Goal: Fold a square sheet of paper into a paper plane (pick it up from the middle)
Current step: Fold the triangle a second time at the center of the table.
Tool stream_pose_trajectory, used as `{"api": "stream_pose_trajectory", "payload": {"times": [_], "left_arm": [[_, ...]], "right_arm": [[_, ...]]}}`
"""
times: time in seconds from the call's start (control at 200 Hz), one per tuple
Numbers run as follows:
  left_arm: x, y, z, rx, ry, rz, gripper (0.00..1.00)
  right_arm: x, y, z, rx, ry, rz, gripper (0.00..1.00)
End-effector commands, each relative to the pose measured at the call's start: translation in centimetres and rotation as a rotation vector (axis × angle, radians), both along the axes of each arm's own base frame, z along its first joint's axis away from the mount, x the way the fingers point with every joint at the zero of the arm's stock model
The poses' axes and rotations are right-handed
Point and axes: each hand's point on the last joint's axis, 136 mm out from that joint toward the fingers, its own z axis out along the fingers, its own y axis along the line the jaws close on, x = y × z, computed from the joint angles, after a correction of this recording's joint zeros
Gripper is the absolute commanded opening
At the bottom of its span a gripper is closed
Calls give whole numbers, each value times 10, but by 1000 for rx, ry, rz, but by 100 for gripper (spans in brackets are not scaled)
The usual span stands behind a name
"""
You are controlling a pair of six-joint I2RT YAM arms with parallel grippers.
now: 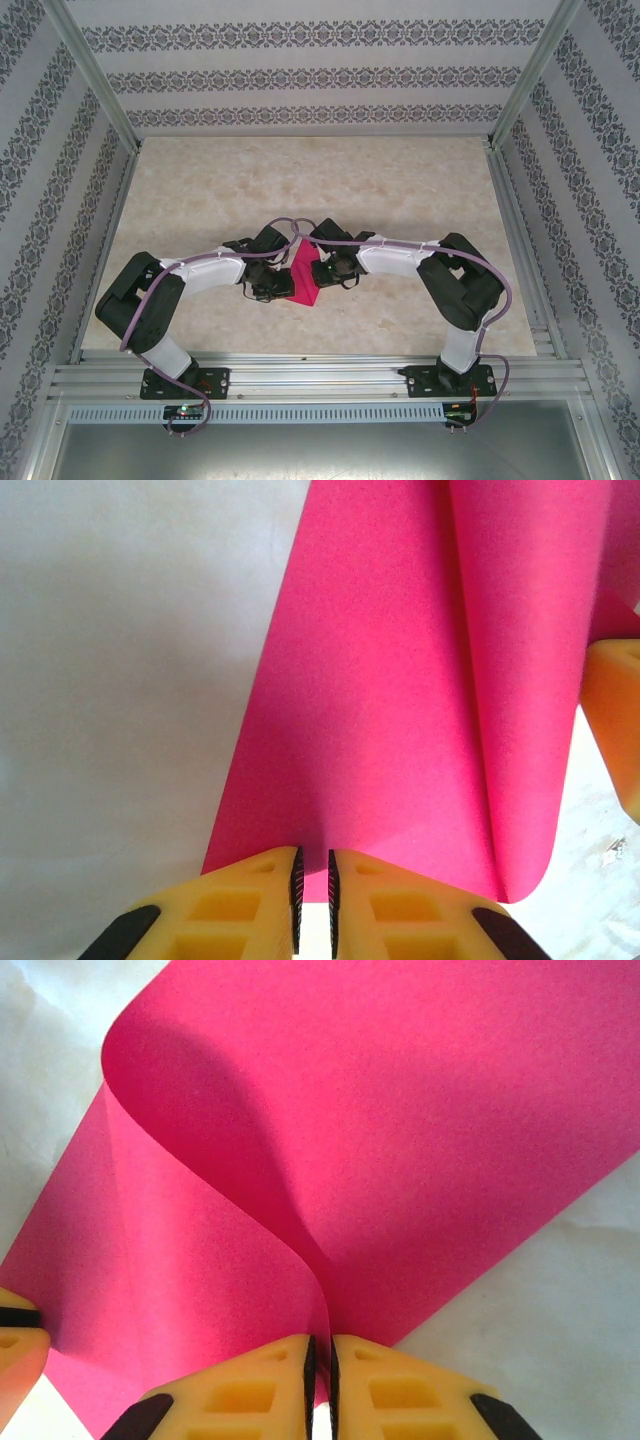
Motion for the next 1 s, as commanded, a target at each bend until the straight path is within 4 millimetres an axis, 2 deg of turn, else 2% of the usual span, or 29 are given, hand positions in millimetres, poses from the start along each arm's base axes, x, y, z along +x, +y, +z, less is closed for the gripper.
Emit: {"api": "stream_pose_trajectory", "payload": {"times": [0.0,0.38,0.994], "left_arm": [[-7,1,-3,23,24,-27,18],[-7,2,-4,24,25,-26,19],[-6,2,-3,26,23,-29,19]], "right_arm": [[3,3,0,-17,-18,16,14],[7,5,14,0,-46,25,14],[4,-2,-8,-50,-8,21,14]]}}
